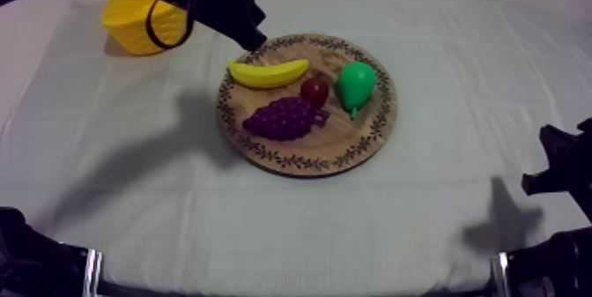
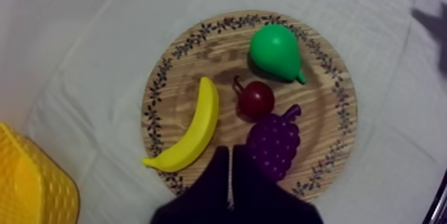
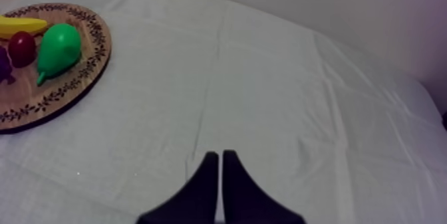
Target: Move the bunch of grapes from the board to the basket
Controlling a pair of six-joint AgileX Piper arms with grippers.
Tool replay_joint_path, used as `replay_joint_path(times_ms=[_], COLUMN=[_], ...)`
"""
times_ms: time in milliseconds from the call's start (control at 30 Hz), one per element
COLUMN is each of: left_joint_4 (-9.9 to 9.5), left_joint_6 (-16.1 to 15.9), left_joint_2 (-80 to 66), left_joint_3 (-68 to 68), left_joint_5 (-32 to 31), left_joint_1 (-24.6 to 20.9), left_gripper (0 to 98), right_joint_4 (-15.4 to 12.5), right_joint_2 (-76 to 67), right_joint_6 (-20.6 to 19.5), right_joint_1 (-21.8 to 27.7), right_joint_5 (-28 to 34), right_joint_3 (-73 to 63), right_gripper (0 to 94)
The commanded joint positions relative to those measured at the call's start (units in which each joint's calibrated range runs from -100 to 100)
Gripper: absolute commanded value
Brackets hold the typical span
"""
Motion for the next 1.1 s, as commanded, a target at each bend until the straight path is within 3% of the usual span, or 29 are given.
replay_joint_path(times_ms=[0, 200, 467, 700, 867, 967, 1067], left_joint_4=[-0.15, -1.58, -2.15, -2.24, -2.45, -2.68, -2.78], left_joint_6=[-0.3, -2.2, -9.8, -12.5, -12.3, -11.7, -11.5], left_joint_2=[0.9, 2.4, 4.1, 4.3, 4.3, 4.3, 4.4], left_joint_3=[-0.8, -2.4, -5.5, -3.8, 0.2, 1.9, 3.0], left_joint_5=[0.2, 2.2, 13.1, 13.3, 9.9, 8.7, 8.2], left_joint_1=[0.2, 1.4, 1.6, 1.8, 1.9, 1.7, 1.7], left_gripper=[0.0, 0.0, 0.0, 2.3, 7.2, 20.3, 52.8], right_joint_4=[0.0, 0.0, 0.0, 0.0, 0.0, 0.0, 0.0], right_joint_2=[0.0, 0.0, 0.0, 0.0, 0.0, 0.0, 0.0], right_joint_6=[0.0, 0.0, 0.0, 0.0, 0.0, 0.0, 0.0], right_joint_1=[0.0, 0.0, 0.0, 0.0, 0.0, 0.0, 0.0], right_joint_5=[0.0, 0.0, 0.0, 0.0, 0.0, 0.0, 0.0], right_joint_3=[0.0, 0.0, 0.0, 0.0, 0.0, 0.0, 0.0], right_gripper=[0.3, 0.3, 0.3, 0.3, 0.3, 0.3, 0.3])
